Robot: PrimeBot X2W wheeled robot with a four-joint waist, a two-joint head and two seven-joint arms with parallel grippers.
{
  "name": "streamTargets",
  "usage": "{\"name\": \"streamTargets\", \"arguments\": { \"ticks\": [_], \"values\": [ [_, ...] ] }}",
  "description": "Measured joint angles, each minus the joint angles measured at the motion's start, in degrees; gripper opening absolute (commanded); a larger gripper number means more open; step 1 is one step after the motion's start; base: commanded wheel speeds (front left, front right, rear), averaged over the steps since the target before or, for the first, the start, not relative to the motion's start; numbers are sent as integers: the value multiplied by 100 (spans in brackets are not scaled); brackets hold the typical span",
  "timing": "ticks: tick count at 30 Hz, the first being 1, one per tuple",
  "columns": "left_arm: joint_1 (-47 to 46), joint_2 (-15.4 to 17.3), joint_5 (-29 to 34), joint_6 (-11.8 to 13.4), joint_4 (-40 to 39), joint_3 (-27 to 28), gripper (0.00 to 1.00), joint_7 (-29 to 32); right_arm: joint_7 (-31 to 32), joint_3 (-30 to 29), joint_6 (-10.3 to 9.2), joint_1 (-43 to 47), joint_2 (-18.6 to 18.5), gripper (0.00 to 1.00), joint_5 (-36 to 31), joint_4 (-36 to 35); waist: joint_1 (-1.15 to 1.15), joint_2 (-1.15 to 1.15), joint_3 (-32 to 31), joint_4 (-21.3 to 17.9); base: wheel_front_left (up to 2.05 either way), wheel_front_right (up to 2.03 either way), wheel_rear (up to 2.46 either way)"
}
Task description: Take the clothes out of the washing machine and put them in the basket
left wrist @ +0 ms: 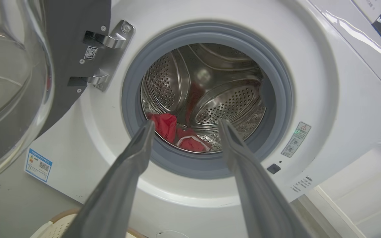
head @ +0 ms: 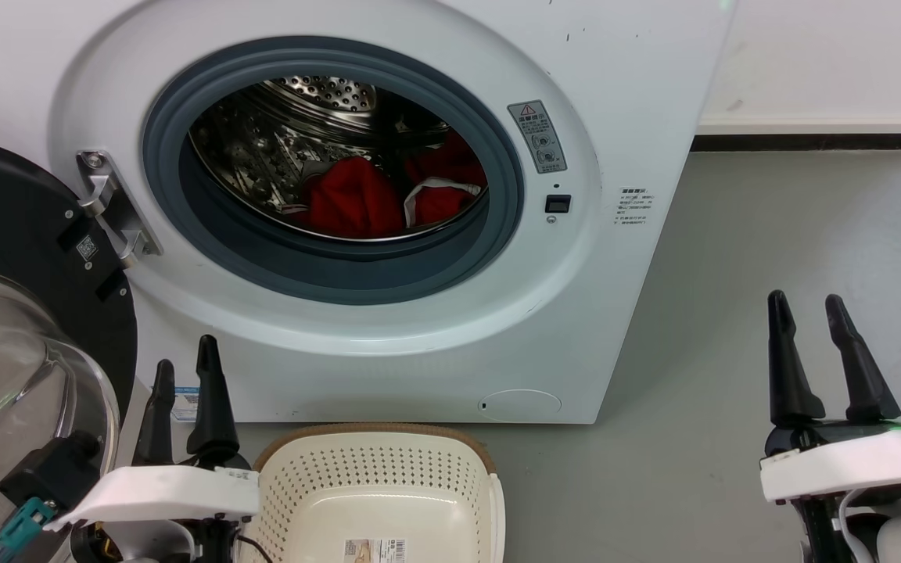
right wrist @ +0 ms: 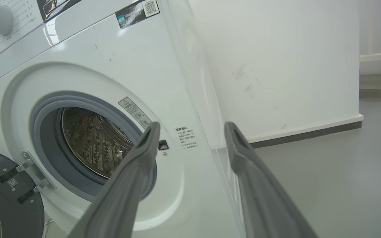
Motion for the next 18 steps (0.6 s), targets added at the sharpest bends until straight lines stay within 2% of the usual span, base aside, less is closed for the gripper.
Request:
{"name": "streamTargets", "arguments": {
  "ticks": [12, 15, 18],
  "values": [
    [96, 3, 1013, 2, -227, -226, 100, -196, -185, 132, 0, 109, -2, 100, -981, -141, 0, 0, -15, 15, 0, 0, 0],
    [139, 5, 1182, -162, -161, -332, 100, -242, -219, 168, 1, 129, -2, 100, -1211, -134, 0, 0, -26, 21, 0, 0, 0],
    [155, 7, 1401, -199, -144, -377, 100, -278, -269, 194, 0, 196, -3, 100, -1455, -92, 0, 0, -29, 23, 0, 0, 0]
  ]
}}
